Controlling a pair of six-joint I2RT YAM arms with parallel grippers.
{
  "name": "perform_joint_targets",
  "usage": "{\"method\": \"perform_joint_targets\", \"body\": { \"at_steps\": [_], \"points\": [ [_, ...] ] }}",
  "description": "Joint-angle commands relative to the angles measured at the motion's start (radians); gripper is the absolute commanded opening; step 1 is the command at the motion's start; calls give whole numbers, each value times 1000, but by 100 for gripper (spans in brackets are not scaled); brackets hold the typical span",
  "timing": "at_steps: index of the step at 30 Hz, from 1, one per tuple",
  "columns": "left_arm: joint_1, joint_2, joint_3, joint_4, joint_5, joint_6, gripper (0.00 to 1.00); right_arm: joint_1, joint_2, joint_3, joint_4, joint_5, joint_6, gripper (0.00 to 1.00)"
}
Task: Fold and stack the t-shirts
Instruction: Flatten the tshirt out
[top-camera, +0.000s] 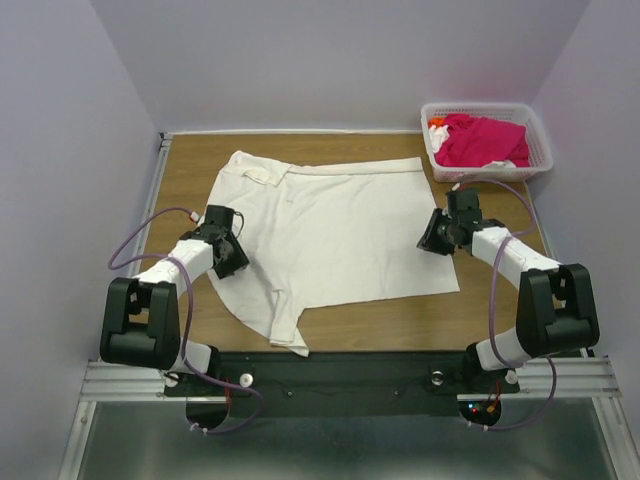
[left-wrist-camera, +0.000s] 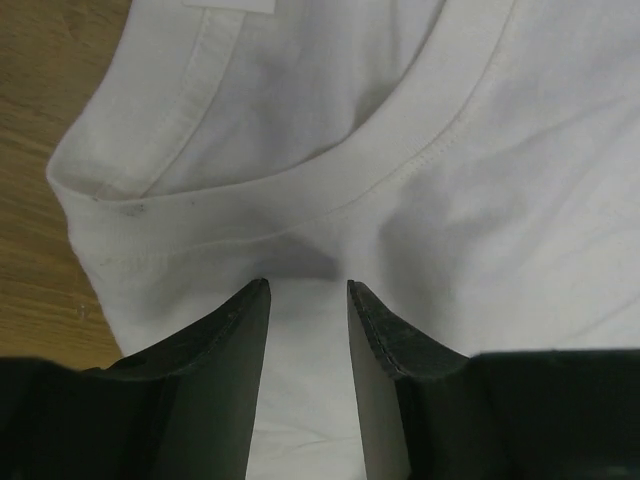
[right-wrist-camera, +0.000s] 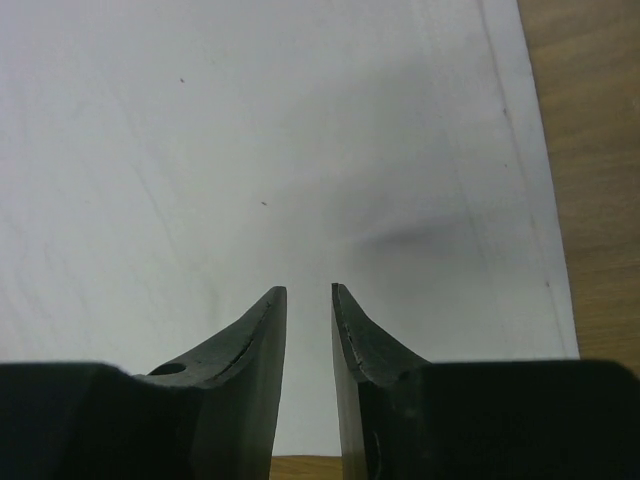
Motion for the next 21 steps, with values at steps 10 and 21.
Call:
{"method": "perform_joint_targets", "body": {
  "at_steps": [10,21],
  "points": [
    [60,101,-14,14,-142,-27,39,-99,41,-142,18,49,103,30],
    [108,249,136,-29,-239,104,41,-275,109,-162,15,55,147,34]
  ]
}}
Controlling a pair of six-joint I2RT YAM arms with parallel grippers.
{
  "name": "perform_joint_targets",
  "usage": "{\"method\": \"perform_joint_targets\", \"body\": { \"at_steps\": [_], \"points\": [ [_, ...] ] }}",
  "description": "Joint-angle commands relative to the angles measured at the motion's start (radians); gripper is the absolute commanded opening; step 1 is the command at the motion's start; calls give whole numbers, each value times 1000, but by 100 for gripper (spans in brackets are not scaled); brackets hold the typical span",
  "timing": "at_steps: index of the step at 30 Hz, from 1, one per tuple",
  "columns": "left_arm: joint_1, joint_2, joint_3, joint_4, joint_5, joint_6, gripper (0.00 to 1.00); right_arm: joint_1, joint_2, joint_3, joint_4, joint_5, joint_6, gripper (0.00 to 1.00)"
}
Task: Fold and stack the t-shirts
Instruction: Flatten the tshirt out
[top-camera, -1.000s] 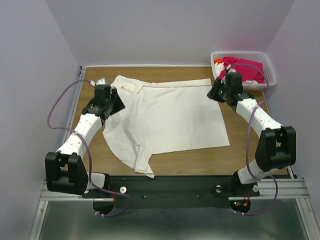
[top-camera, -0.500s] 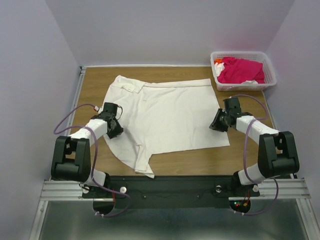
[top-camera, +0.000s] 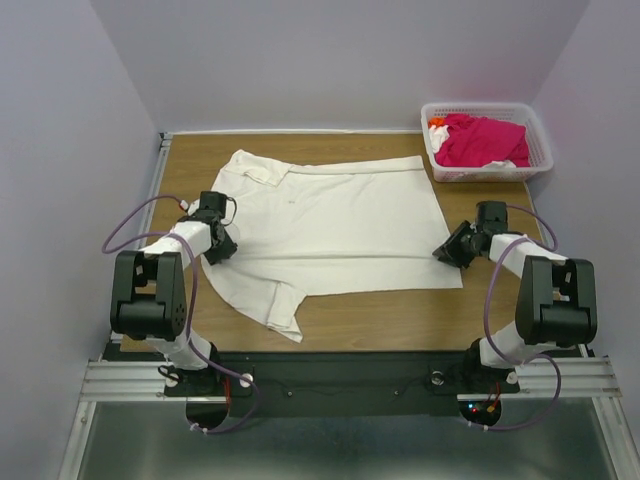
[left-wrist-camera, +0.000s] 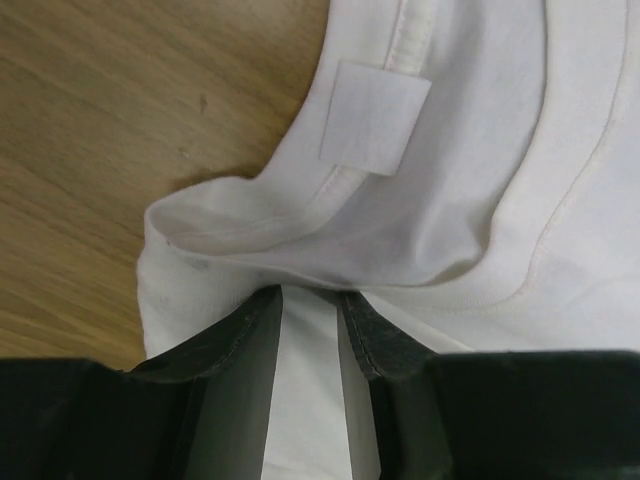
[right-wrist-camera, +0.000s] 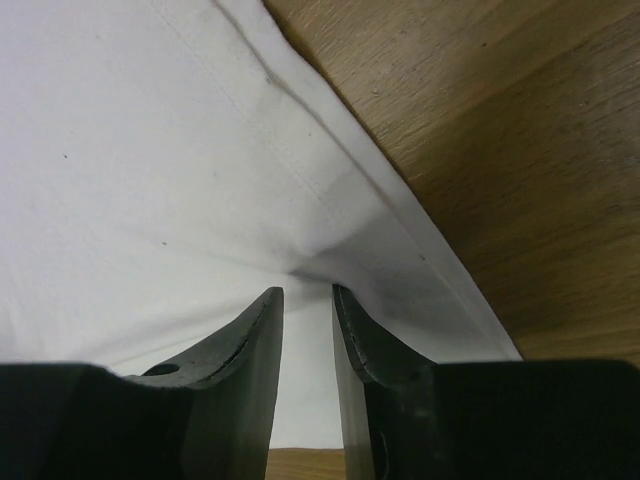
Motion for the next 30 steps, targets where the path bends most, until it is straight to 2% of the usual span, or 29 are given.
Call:
{"method": "perform_joint_targets", "body": {
  "at_steps": [1,3,6,8,9,12,15,18,21,25,30],
  "points": [
    [21,95,54,-64,-114,106,42,-30,44,-29,-45,159,-14,34],
    [21,112,103,-66,-106,139,45,-31,16,-28,-46,188,-25,35],
    [15,83,158,-81,-94,176,57,-28,-40,-6,-58,186,-88,36],
    [5,41,169,-101,-86,156,62,-26,-77,12,-61,167,-109,36],
    [-17,-11,165,-124,-83,140,68,-22,-110,20,-67,143,-125,37],
    [-80,-127,111,-181,-74,45,71,18,-145,49,-80,74,-139,38],
    [-146,-212,22,-219,-41,-67,69,82,-170,64,-86,26,-137,37],
    [-229,-254,-88,-216,13,-164,57,147,-179,69,-84,-25,-117,37],
    [-273,-257,-173,-201,38,-204,50,199,-170,70,-83,-32,-108,37],
    [-318,-247,-179,-198,33,-229,43,227,-144,66,-80,-38,-106,38],
    [-330,-169,-179,-208,15,-221,40,228,-136,51,-75,-17,-105,37]
  ]
}}
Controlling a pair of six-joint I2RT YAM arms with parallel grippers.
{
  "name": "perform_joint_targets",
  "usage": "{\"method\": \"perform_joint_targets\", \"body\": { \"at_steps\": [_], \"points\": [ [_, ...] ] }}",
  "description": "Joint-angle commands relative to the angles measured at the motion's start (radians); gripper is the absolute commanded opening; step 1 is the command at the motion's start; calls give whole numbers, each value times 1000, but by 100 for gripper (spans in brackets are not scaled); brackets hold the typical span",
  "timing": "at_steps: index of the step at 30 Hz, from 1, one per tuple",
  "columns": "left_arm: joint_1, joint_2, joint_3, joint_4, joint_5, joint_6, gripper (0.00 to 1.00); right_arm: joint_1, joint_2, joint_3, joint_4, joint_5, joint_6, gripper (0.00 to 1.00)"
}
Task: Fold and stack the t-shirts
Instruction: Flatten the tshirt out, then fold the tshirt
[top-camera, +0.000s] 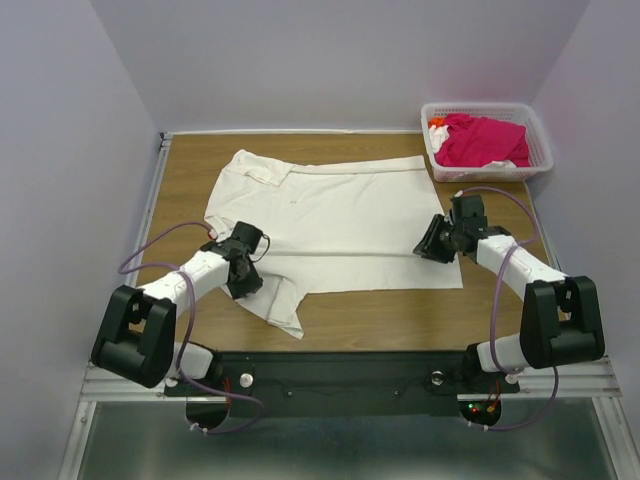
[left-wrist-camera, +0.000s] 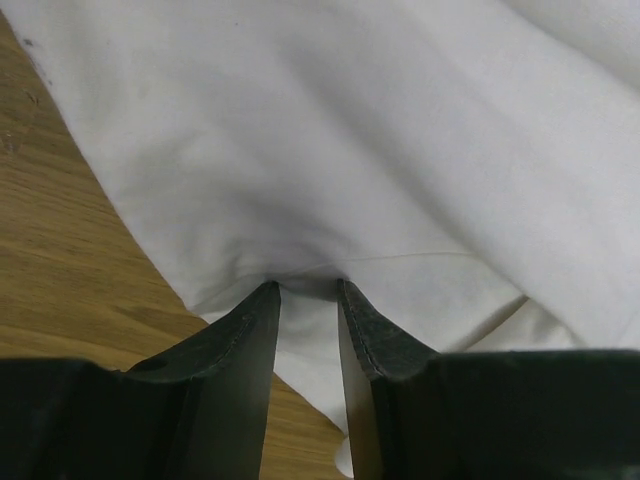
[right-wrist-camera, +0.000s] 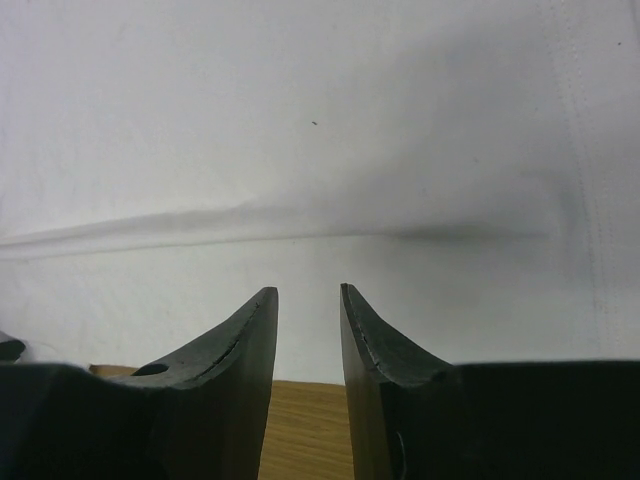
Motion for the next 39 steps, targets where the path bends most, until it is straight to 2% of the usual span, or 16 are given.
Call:
{"method": "perform_joint_targets", "body": {
  "at_steps": [1,4,9,16,26,32,39],
  "points": [
    [-9,75,2,-28,-10,-34,39,2,1,7,3,16,0,37],
    [-8,120,35,-71,-50,-30,39,2,-7,-7,2,47,14,37],
    [11,167,164,-223,-230,22,38,4,-1,-49,0,123,28,37],
    [83,207,224,-245,-200,96,37,-30,53,-102,-1,214,38,37],
    [143,299,275,-231,-163,166,38,-176,48,-141,-7,291,64,37],
    [158,396,377,-228,-232,228,38,-182,31,-121,-7,328,68,37],
    [180,531,529,-203,-307,315,39,-186,82,-101,-7,352,69,37]
  ]
}}
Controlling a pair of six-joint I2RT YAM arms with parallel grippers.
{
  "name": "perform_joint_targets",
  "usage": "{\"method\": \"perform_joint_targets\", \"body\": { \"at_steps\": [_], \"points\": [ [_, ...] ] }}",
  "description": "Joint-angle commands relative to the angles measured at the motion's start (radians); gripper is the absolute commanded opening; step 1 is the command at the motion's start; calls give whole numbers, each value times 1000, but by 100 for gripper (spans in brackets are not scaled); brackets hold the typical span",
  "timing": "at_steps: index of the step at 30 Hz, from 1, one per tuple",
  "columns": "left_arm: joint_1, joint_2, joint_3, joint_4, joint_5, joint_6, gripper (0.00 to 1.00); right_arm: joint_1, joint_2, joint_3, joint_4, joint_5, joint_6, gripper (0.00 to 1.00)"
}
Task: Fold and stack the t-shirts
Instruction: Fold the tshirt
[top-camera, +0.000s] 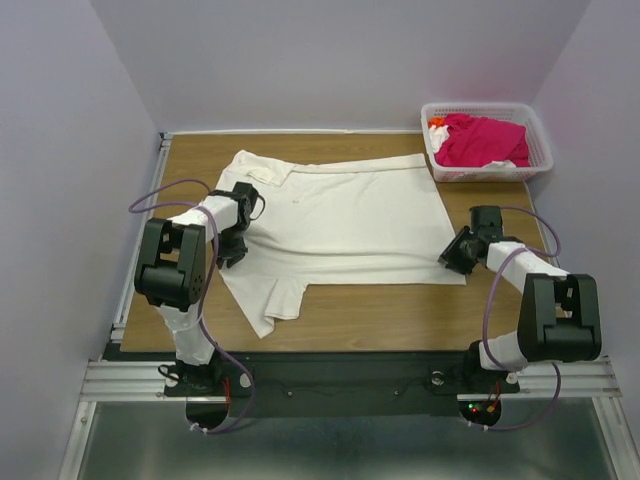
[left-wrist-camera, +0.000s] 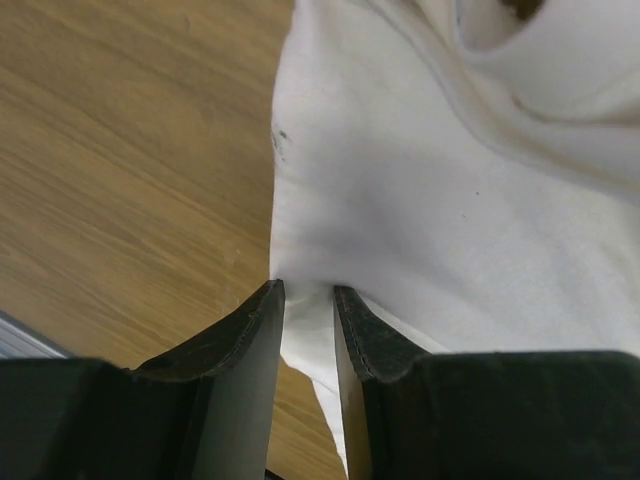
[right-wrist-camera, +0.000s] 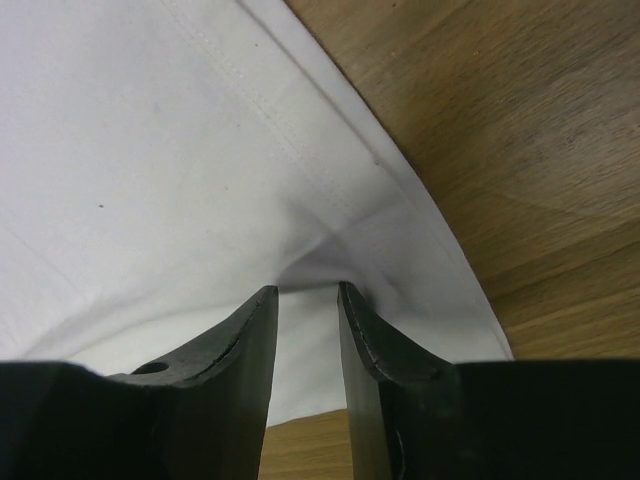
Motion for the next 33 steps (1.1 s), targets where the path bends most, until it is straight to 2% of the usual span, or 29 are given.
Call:
{"method": "perform_joint_targets", "body": {
  "at_steps": [1,5,10,12,14,16,18,20,21,23,24,27,30,33],
  "points": [
    [17,79,84,51,-96,62,39,-21,54,2,-42,134,-24,37],
    [13,60,85,28,-59,62,43,-21,5,2,-46,102,-64,38],
    [14,-113,-66,49,-9,53,52,-17,-108,-3,-68,-8,-130,38],
    [20,-174,-71,43,-6,53,56,6,-145,19,-79,-53,-153,38],
    [24,-216,-40,40,0,48,66,95,-167,43,-95,-88,-192,38],
    [24,-269,16,38,8,45,75,198,-199,94,-104,-56,-224,38],
    [24,-303,52,40,8,45,77,351,-204,132,-102,-54,-238,38],
    [25,-361,71,60,17,53,78,429,-175,180,-78,-123,-250,38],
    [27,-404,71,71,17,56,79,509,-153,197,-66,-134,-250,37],
    [30,-456,40,118,19,59,79,594,-80,232,-32,-148,-258,34],
    [28,-516,22,143,16,65,79,674,-49,270,-21,-156,-259,31],
    [31,-625,-95,264,8,70,82,820,78,354,22,-163,-274,25],
    [36,-804,-215,379,13,71,82,928,212,431,60,-169,-276,22],
    [36,-916,-311,469,4,86,82,991,316,491,82,-165,-262,19]
  ]
}}
